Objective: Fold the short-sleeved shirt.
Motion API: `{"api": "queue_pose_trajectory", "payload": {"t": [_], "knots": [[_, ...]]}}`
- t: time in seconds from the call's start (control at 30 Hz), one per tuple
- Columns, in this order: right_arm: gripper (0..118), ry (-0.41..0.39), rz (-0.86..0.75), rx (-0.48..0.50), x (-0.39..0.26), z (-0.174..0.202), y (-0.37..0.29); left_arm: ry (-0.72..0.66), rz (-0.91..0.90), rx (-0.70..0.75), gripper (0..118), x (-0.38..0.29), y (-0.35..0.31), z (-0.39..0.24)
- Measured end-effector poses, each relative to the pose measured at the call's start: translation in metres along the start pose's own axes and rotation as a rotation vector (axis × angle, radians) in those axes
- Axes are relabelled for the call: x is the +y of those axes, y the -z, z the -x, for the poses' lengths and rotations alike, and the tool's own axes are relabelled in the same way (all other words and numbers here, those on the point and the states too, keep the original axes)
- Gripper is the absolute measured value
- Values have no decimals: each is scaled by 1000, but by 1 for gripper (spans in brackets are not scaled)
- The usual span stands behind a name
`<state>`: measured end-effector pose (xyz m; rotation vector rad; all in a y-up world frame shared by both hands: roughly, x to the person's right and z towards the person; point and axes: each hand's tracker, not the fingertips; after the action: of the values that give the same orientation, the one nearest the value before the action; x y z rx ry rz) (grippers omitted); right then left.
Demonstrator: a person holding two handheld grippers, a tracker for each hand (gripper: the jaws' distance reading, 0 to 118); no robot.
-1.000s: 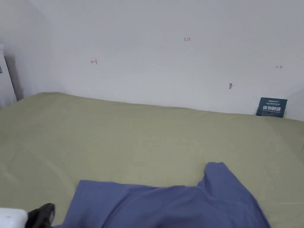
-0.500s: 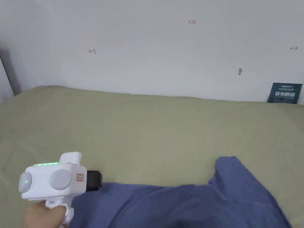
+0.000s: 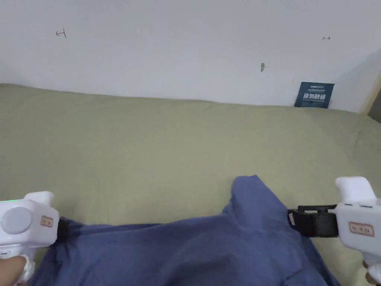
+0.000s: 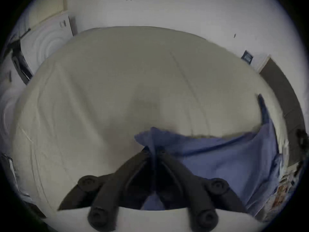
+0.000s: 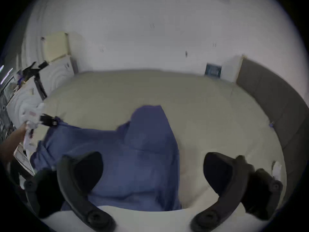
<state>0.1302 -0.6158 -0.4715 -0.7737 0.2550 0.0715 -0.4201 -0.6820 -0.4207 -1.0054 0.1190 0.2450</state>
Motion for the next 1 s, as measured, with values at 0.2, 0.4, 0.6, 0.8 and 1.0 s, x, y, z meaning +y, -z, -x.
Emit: {"api": "queue_pose_trajectory", "payload": {"t": [0.2,0.4,0.6,0.8,1.0], "knots": [[98,140,355,-69,30,-35,122,31,15,55,4,7,4,1],[66,47,421,-62,31,-21,146,42,26,55,4,9,5,1],[0,98,364,-62,34,-15,121,52,19,41,4,9,5,7],[0,-11,163,7,36,0,27,127,-79,-35,4,2,-48,8],[0,-33,28,74,12,18,-84,148,-197,-104,4,-24,-127,13]]}}
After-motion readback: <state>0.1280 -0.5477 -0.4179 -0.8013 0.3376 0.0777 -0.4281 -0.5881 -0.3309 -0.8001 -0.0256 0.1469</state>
